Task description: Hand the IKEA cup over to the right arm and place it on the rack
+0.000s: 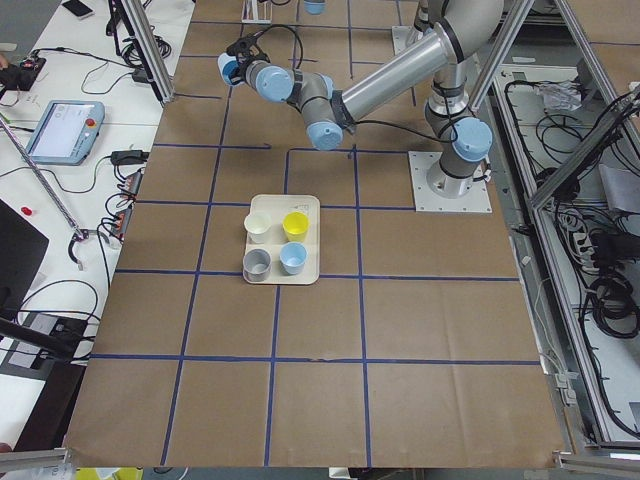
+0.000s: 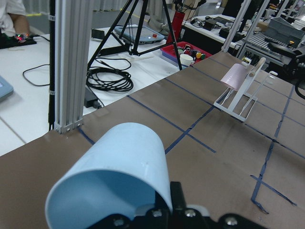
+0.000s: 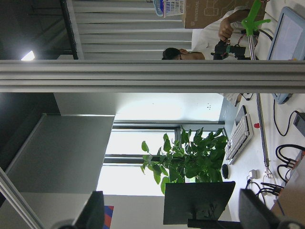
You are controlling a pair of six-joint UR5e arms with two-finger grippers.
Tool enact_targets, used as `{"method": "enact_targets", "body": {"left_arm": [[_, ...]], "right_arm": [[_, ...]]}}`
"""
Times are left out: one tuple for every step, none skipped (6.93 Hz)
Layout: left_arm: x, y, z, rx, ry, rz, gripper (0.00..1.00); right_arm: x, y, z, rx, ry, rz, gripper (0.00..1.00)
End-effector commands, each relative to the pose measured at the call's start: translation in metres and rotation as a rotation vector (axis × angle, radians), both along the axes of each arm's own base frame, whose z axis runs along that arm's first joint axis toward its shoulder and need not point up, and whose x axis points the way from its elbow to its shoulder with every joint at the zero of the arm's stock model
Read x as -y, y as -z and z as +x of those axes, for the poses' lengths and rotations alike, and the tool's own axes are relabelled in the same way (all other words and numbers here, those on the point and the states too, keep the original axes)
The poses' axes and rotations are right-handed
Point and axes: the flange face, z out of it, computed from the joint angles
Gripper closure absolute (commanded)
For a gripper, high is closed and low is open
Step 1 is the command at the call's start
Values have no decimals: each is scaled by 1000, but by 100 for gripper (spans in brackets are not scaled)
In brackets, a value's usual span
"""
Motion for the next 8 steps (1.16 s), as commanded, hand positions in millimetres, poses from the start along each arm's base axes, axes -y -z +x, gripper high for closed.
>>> {"method": "enact_targets", "body": {"left_arm": [[-34,11,-54,-32,10,-24,100],[-57,18,-58,-88,-57,-13,100],[-64,18,-63,-127,-87,21,100],[-78,35,-68,-139,-84,31,100],[-105,47,-73,-160,-84,12,100],[-121,43,-78,-206,-30,-16,100],[-127,35,-81,-247,14,-19,100],[-125,34,-84,-259,10,4,100]], "right_arm": [[0,0,0,-2,0,-1,0],[2,5,0,-4,2,10,0],[6,13,0,-7,10,33,0],[9,27,-2,-7,34,67,0],[10,42,-3,-8,42,99,0],[11,51,-3,-12,45,150,0],[13,56,1,-17,28,183,0],[11,71,17,-26,0,211,0]]}}
